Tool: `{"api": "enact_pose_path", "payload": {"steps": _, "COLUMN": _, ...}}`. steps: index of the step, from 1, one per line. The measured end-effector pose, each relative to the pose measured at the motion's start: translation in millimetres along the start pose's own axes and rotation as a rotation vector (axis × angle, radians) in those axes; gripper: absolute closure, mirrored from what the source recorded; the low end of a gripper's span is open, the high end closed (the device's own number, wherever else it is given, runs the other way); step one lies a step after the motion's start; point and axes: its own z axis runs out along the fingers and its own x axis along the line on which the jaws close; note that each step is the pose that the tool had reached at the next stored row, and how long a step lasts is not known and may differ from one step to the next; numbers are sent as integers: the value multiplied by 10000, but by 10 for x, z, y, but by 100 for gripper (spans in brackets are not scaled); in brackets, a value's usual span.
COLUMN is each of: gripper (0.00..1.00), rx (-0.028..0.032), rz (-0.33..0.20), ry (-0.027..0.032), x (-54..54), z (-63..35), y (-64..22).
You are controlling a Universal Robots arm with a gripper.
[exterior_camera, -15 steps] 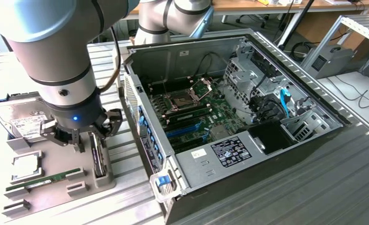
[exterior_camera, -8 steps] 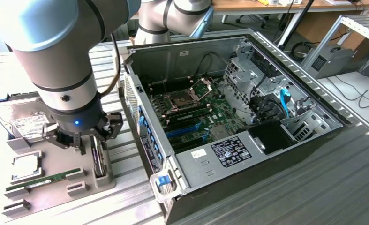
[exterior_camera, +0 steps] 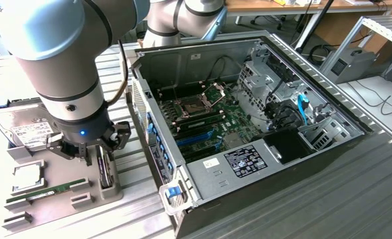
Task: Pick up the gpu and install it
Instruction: 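Pick up the gpu and move the gpu toward the slot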
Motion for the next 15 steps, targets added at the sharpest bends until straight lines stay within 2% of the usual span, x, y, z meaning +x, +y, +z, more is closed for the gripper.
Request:
{"api": "enact_pose_path", "payload": {"steps": 11, "gripper": 52, "rx": 0, "rz": 52, "ry": -3, "x": -13, "z": 23, "y": 70}}
{"api": "enact_pose_path", "payload": {"steps": 15, "gripper": 52, "rx": 0, "rz": 55, "ry": -2, "x": -2, "z": 22, "y": 59}}
